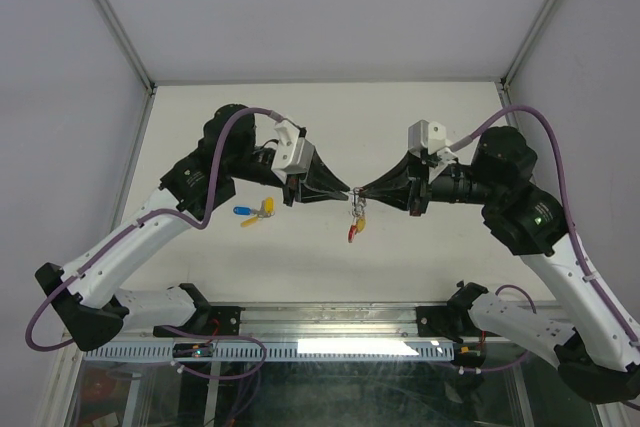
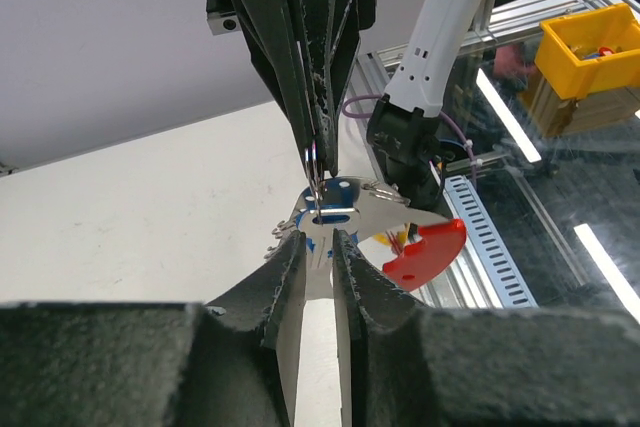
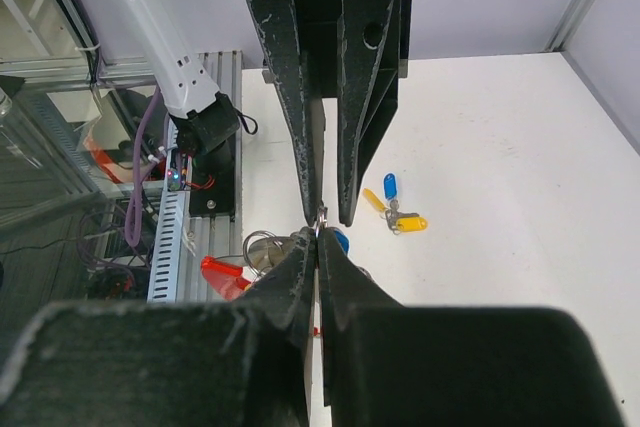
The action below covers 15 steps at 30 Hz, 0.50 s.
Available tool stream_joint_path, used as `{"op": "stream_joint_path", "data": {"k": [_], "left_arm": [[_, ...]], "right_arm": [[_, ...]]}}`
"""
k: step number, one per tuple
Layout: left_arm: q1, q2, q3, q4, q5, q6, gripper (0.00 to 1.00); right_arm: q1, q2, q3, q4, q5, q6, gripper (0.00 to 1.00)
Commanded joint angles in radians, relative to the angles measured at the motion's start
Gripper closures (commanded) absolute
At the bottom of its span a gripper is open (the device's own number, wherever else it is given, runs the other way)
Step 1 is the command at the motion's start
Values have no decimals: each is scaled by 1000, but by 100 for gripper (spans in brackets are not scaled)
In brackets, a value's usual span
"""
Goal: Put the keys on the keyring
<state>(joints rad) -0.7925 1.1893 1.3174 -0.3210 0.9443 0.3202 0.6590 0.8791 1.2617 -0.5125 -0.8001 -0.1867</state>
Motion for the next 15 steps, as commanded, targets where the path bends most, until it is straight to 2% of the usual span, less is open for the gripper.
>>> {"op": "stream_joint_path", "data": {"k": [1, 3, 5, 7, 12, 15], "left_arm": [[-6, -25, -1, 50, 8, 3, 85], [-5, -25, -3, 58, 4, 0, 82], [-5, -26, -4, 68, -2, -3, 72], [-6, -28, -7, 79, -5, -8, 70], [-5, -28, -12, 98, -3, -20, 70], [-6, -27, -12, 103, 0, -25, 77]], "right_arm": [[6, -14, 8, 74, 4, 29, 100], [5, -11, 6, 75, 4, 30, 100], [6, -9, 4, 74, 5, 30, 100], [6, -8, 0, 75, 4, 30, 100], [5, -3, -4, 78, 4, 29, 100], [7, 1, -3, 80, 2, 28, 100]]}}
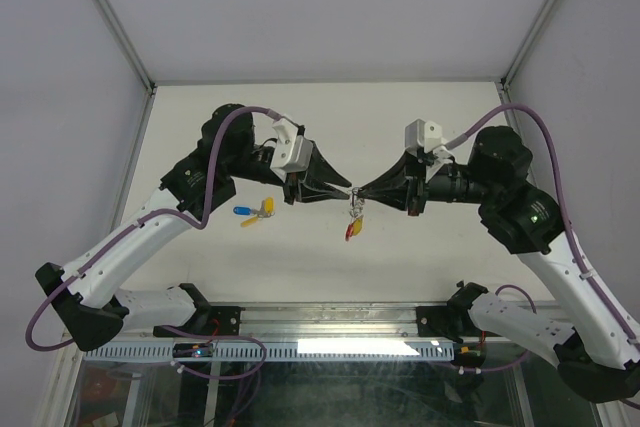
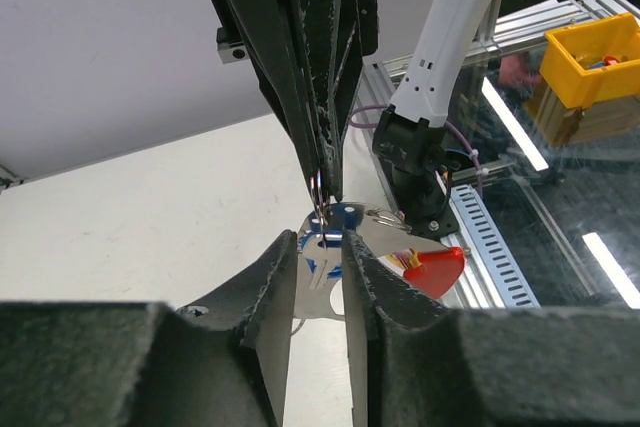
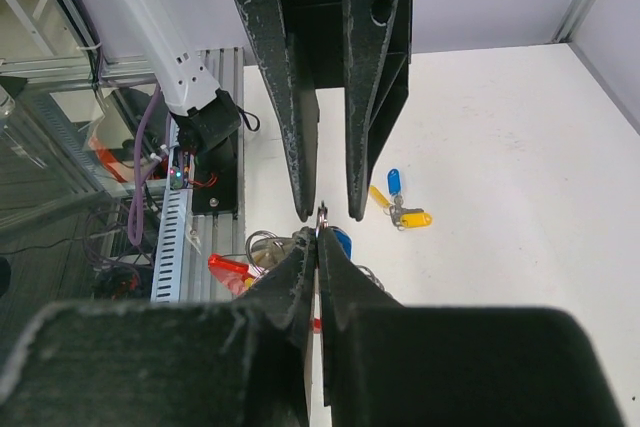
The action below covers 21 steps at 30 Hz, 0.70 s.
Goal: Put the keys on the keyring
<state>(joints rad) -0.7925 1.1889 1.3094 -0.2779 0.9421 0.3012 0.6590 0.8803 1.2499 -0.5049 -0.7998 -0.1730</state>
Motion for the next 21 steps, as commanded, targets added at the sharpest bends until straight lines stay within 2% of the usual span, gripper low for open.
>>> {"op": "stream_joint_path", "data": {"k": [1, 7, 21], "left_arm": [[-6, -26, -5, 63, 3, -7, 81], [-5, -25, -7, 71, 5, -14, 99], [-5, -43, -25, 78, -2, -20, 100]], "right_arm": [[6, -1, 7, 73, 2, 15, 100], [5, -4, 2, 88, 2, 20, 100], [5, -47, -33, 190, 52, 110, 100]]}}
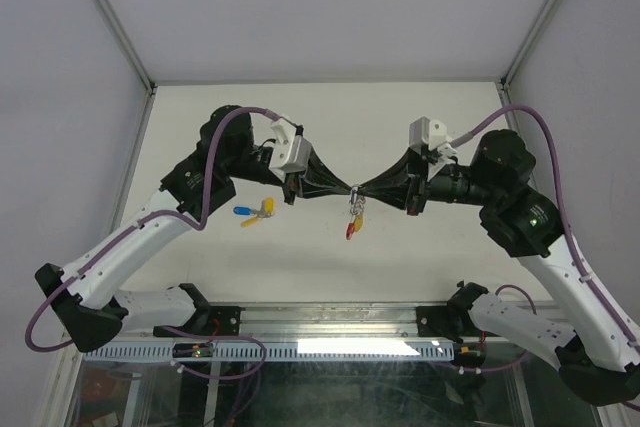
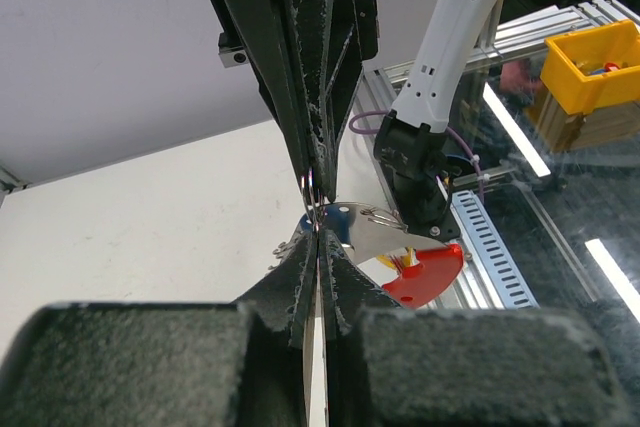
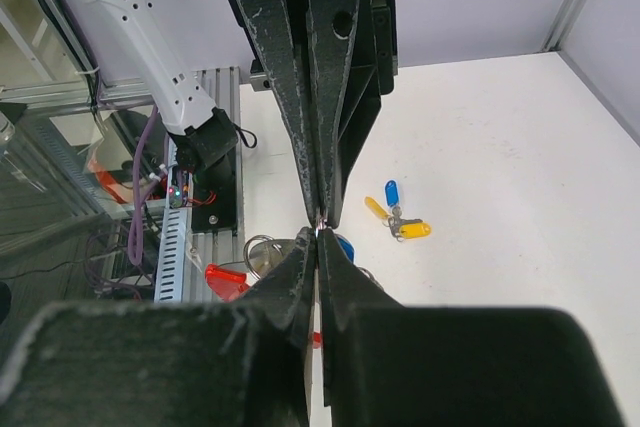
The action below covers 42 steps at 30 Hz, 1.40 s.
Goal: Put the keys on the keyring
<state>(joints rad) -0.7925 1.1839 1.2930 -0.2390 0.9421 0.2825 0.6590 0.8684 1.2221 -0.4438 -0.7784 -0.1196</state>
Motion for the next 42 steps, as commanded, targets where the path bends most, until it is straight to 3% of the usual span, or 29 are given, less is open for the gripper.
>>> {"op": "stream_joint_path", "data": {"k": [1, 18, 34, 42], "left_arm": [[-5, -38, -11, 39, -3, -2, 100], [-6, -46, -18, 64, -5, -21, 100], [-6, -54, -27, 106, -6, -53, 100], [-6, -75, -49, 180, -26, -98, 81]], "right_arm": [[6, -37, -13, 144, 36, 69, 100], [5, -98, -186, 463, 135, 253, 100], [6, -123, -270, 601, 201, 324, 100], [5, -128, -282, 612, 168, 313, 100]]}}
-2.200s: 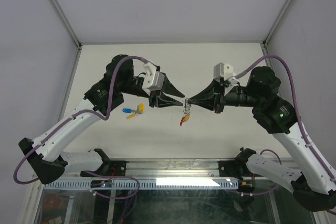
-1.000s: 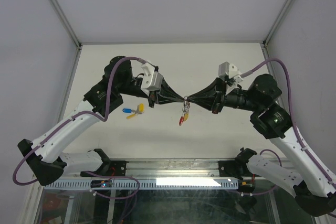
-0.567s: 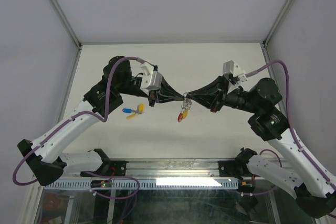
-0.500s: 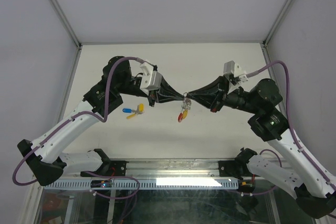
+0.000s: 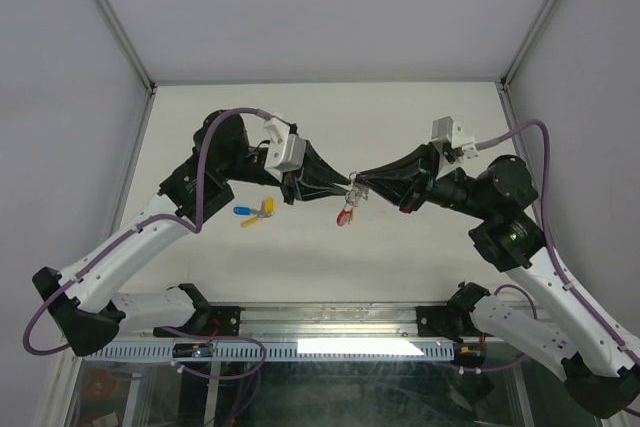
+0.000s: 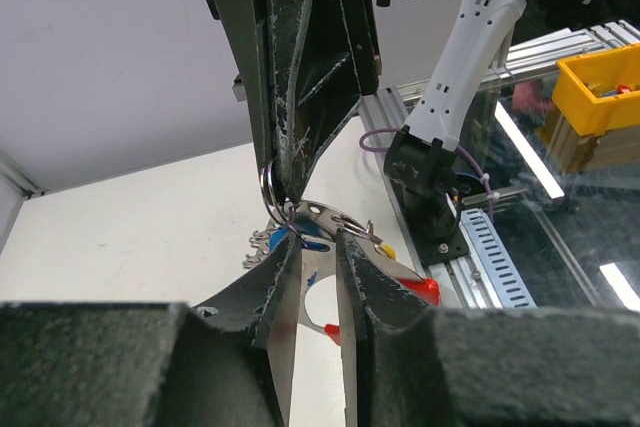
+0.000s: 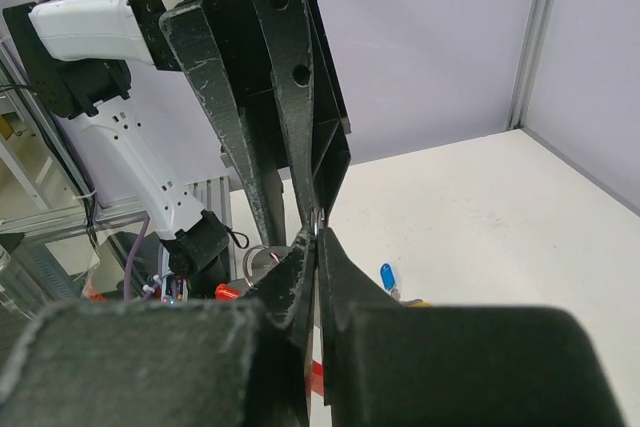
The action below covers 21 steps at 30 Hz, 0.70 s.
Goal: Put the keys on the keyring
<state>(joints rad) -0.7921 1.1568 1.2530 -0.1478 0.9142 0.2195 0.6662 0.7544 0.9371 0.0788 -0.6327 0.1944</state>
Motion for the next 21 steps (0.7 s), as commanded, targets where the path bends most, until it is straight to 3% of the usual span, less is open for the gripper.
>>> {"op": "stream_joint_path", "data": {"k": [1, 6, 21], "left_arm": [[-6, -52, -13, 99, -3, -41, 80], [-6, -78, -42, 161, -49, -76, 76], [-6, -93, -213, 549, -131, -357, 72]], "right_arm": [[-2, -17, 3, 87, 21, -4, 100], [-1, -27, 5, 66, 11, -33, 100], [-1, -29, -3, 82, -11, -51, 100]]}}
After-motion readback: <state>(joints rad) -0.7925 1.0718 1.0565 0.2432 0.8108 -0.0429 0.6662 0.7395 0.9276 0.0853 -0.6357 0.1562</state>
